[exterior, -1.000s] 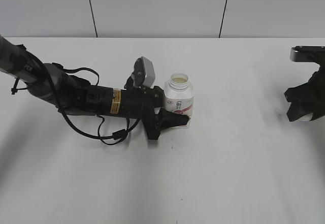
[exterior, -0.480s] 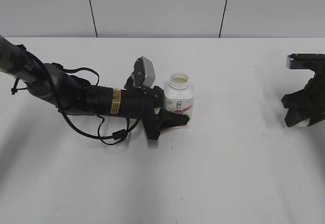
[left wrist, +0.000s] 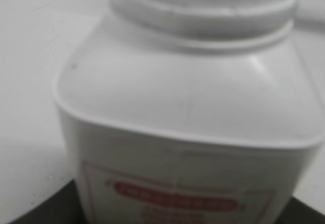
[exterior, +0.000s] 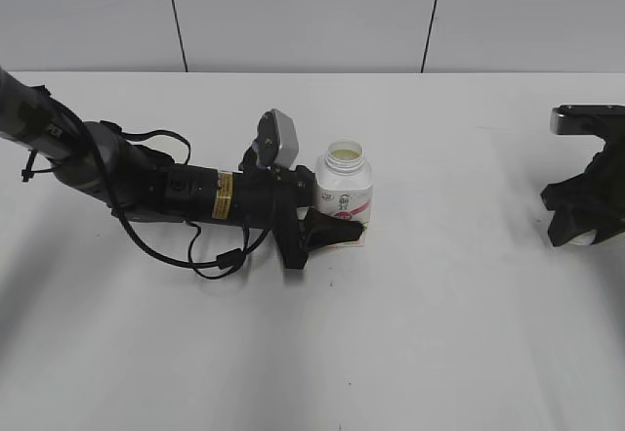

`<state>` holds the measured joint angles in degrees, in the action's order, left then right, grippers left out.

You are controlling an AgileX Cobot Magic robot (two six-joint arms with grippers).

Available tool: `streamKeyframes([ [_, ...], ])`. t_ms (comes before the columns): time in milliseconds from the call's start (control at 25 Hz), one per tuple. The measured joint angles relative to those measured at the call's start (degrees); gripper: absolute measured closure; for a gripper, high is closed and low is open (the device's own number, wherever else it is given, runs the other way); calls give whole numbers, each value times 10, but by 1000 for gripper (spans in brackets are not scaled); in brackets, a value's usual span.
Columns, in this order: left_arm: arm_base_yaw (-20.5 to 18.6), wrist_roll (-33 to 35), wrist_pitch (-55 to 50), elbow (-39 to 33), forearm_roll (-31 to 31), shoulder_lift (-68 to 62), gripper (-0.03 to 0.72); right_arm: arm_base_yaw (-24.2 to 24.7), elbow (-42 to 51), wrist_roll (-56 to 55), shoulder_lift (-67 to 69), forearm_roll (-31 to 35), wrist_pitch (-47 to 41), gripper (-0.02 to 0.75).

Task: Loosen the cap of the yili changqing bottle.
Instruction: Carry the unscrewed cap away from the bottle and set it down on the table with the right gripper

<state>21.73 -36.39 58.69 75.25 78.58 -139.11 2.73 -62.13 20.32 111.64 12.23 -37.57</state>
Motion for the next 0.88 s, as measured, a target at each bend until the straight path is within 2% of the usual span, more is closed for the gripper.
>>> streamKeyframes([
  [400, 0, 0, 0, 0, 0, 0, 294, 0, 0, -8, 12, 0, -8, 351],
  [480, 0, 0, 0, 0, 0, 0, 294, 0, 0, -10, 12, 0, -8, 323],
  [680, 0, 0, 0, 0, 0, 0, 294, 0, 0, -23, 12, 0, -10, 185],
  [880, 0, 0, 0, 0, 0, 0, 294, 0, 0, -39, 8, 0, -25, 160],
])
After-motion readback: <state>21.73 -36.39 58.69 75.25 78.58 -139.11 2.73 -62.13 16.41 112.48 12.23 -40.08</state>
